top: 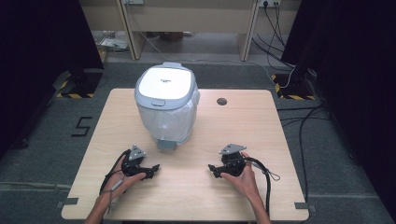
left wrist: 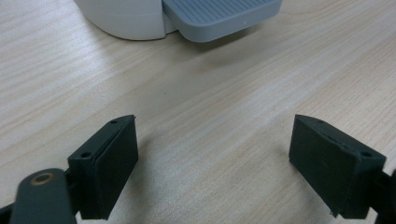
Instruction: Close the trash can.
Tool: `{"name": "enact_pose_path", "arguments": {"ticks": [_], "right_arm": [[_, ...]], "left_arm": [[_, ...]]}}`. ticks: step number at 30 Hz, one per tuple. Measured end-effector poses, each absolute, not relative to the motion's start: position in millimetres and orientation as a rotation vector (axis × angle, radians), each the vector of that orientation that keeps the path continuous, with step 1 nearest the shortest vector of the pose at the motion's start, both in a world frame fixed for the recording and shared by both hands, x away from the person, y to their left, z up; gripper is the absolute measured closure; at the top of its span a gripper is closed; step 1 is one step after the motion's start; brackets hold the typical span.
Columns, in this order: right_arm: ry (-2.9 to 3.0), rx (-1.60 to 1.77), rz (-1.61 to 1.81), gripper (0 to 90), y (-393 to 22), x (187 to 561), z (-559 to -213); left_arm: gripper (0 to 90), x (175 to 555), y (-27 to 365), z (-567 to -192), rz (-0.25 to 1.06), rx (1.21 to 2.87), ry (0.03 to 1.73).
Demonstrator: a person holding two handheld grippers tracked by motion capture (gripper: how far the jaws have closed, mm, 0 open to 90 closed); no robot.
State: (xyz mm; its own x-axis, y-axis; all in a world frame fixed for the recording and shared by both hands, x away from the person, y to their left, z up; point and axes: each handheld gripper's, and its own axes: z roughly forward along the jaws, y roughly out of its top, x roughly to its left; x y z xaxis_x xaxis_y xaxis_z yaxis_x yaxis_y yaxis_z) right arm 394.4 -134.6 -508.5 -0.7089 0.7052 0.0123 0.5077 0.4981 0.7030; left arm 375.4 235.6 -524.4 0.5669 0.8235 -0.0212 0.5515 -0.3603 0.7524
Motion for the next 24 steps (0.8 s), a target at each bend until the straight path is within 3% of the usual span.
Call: {"name": "enact_pose_path", "arguments": {"ticks": [6,24], "right_arm": [[2.429,1.031,1.017,14.2,-131.3,393.2,-517.7],[2.442,1.014,1.021,11.9,-130.9,395.0,-518.3]], "left_arm": [[14.5,375.3,235.5,-524.5,0.473,2.061,1.096],[14.5,375.2,235.5,-524.5,0.473,2.062,1.095]]}}
